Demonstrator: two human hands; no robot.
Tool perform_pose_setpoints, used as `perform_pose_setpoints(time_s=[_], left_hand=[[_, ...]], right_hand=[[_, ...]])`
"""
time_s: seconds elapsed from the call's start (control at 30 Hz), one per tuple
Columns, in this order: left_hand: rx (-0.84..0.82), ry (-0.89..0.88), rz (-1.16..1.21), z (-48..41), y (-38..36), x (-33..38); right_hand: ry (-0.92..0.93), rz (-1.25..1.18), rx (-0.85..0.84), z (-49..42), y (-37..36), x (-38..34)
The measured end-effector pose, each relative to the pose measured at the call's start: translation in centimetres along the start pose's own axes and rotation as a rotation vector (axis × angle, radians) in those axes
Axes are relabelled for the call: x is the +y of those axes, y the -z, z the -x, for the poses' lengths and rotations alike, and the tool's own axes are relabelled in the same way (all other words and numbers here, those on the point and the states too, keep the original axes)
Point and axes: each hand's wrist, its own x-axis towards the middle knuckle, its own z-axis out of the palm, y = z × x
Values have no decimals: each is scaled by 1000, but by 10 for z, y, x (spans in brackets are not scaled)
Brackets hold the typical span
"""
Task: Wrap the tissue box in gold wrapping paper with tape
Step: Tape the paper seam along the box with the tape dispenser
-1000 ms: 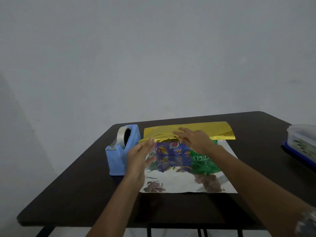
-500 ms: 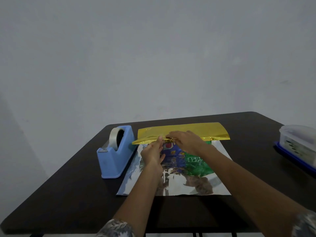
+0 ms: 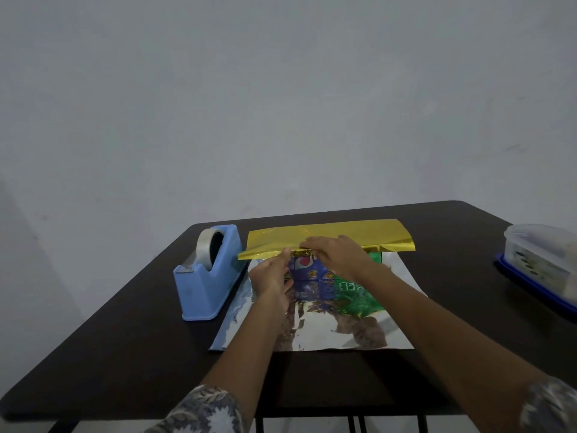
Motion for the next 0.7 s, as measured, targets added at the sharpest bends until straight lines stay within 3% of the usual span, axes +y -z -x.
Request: perform_pose_setpoints(time_s=[0.5, 0.7], left_hand=[[57, -28, -45, -11, -3, -8], [38, 12, 24, -11, 1, -11]], right_hand=[[-29, -121, -77, -2, 10, -2], [-105, -77, 3, -10, 16, -13]])
